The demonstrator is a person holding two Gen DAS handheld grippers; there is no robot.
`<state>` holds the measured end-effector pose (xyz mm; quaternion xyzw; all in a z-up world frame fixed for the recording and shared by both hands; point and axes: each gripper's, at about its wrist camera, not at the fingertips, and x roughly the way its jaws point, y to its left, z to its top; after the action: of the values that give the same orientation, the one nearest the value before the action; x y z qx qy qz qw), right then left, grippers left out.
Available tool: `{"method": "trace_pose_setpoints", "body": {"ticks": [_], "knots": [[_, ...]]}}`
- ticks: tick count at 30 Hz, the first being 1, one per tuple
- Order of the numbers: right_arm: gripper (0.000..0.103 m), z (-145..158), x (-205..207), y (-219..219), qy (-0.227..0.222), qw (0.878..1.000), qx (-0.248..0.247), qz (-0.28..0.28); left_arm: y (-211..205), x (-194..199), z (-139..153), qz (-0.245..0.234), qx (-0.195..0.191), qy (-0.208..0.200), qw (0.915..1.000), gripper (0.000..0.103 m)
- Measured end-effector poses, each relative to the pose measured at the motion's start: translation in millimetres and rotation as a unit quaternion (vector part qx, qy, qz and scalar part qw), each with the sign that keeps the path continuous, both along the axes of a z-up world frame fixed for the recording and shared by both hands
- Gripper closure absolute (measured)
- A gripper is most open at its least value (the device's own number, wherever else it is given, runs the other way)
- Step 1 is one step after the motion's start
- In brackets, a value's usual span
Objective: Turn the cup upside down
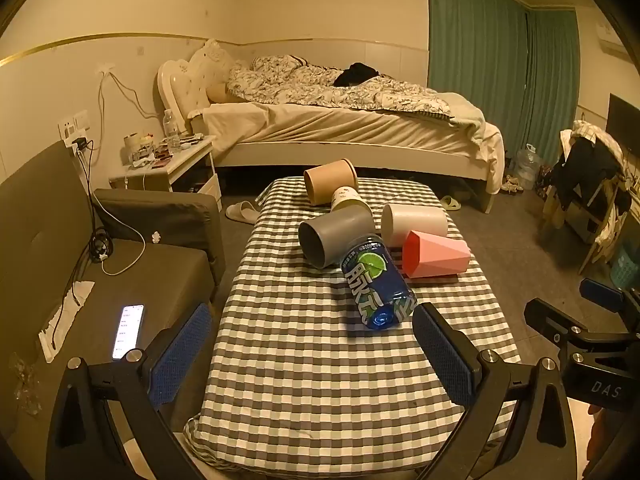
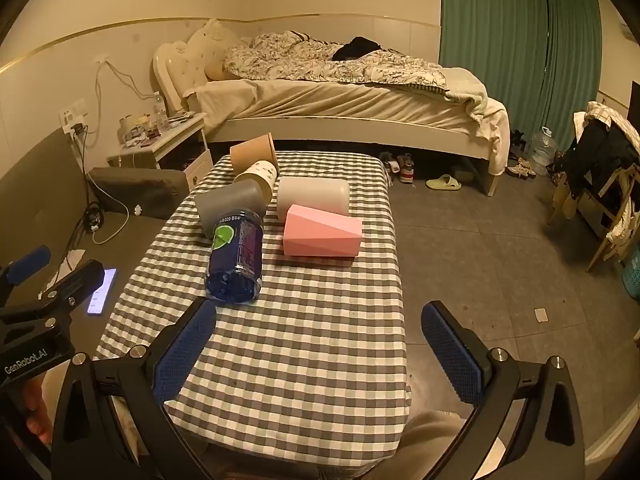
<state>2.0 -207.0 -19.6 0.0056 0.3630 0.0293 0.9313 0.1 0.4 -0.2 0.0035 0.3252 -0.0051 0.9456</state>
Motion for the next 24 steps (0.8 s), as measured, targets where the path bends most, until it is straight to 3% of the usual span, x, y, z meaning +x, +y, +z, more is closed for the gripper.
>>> {"method": "trace_pose_setpoints", "body": {"ticks": [24], "knots": [[0.000, -0.1, -0.8, 0.4, -0.001, 1.000, -0.001, 0.001, 0.0, 0.0, -0.1, 0.000, -0.001, -0.001, 1.0000, 0.000]]}}
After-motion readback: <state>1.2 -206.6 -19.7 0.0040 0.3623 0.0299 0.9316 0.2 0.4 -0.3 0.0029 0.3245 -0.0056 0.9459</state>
